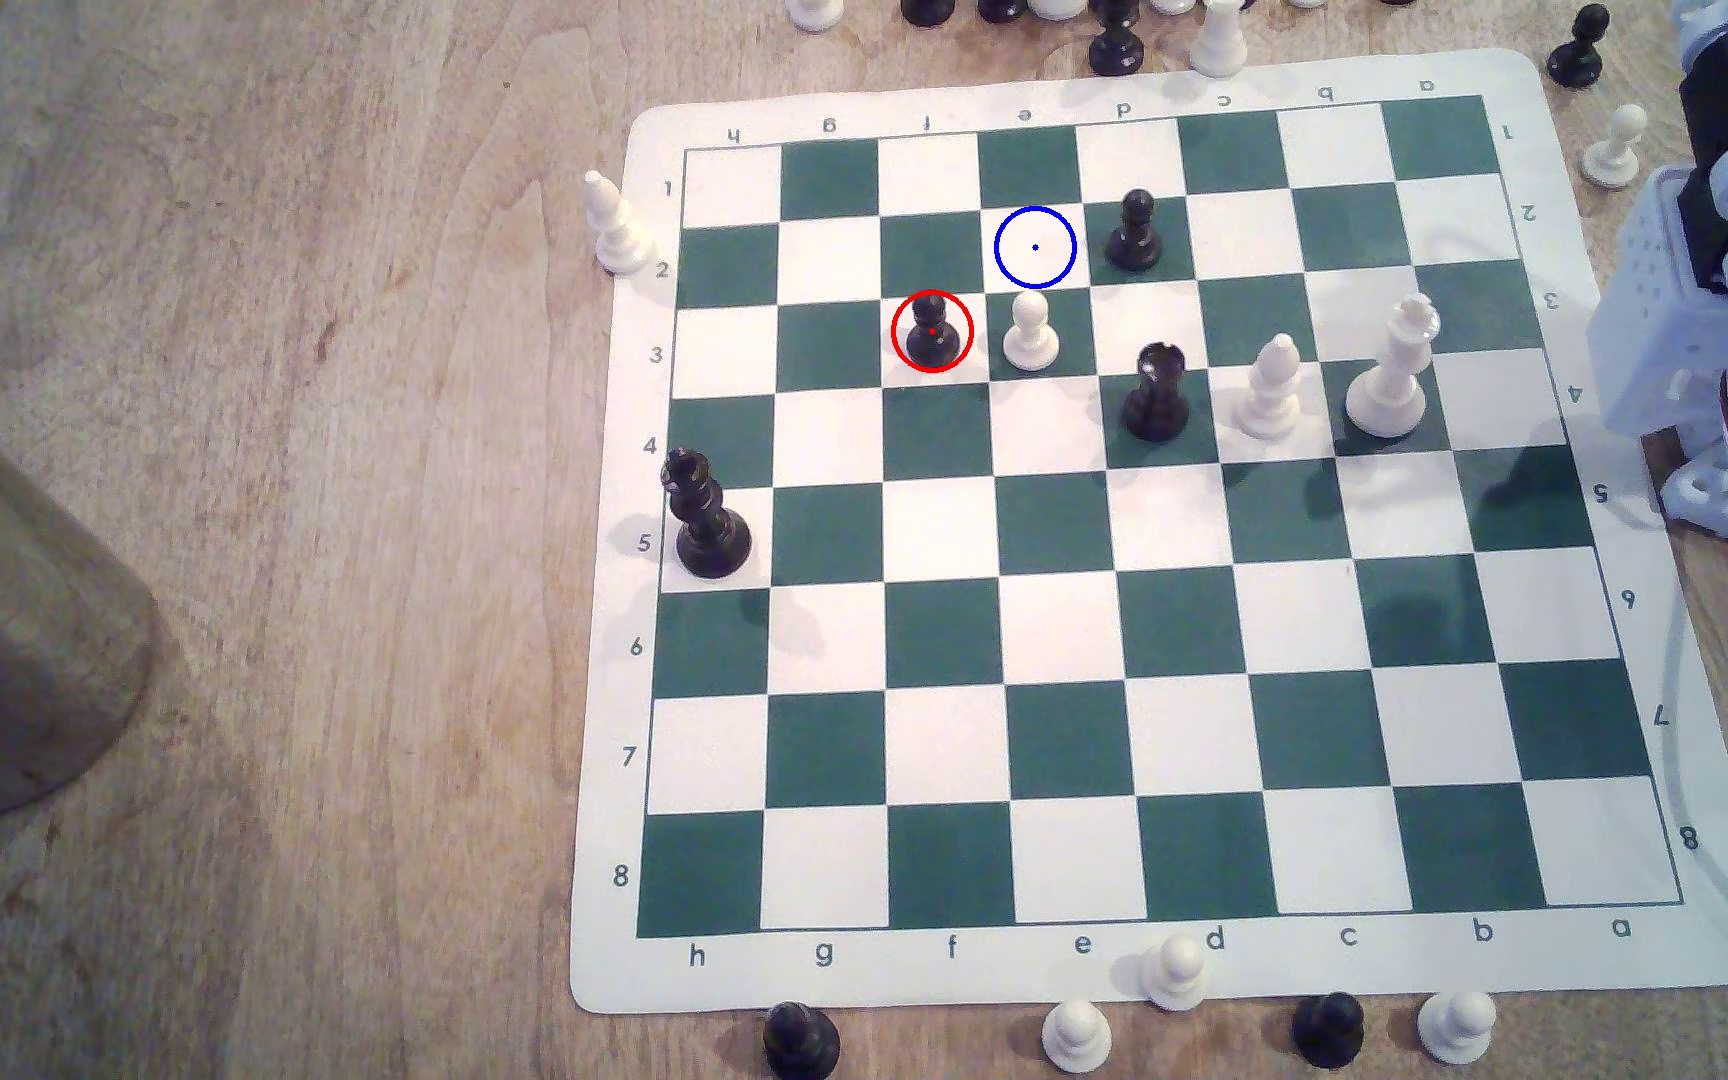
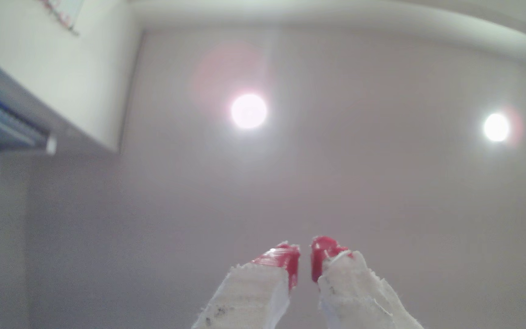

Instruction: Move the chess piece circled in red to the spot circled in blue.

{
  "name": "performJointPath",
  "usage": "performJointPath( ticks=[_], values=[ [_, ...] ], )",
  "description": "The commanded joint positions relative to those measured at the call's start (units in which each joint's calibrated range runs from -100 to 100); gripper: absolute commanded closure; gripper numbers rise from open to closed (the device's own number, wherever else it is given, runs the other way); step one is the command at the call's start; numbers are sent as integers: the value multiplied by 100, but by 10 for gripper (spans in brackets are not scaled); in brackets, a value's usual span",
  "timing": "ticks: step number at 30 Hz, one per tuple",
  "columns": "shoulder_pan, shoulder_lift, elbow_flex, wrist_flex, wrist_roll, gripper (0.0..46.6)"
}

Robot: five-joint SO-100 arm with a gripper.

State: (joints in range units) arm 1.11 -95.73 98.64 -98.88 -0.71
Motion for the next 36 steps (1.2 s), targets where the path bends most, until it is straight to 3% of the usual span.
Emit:
performJointPath(
  ticks=[1, 7, 11, 19, 28, 36],
  values=[
    [-107, -11, 126, 576, 24, 444],
    [-208, -11, -28, 2927, 24, 445],
    [-68, -3, -689, 5777, -10, 446],
    [159, 48, -1759, 9888, -20, 447],
    [3, 965, -2430, 12223, -39, 447],
    [65, 2153, -2874, 12722, -132, 429]
  ],
)
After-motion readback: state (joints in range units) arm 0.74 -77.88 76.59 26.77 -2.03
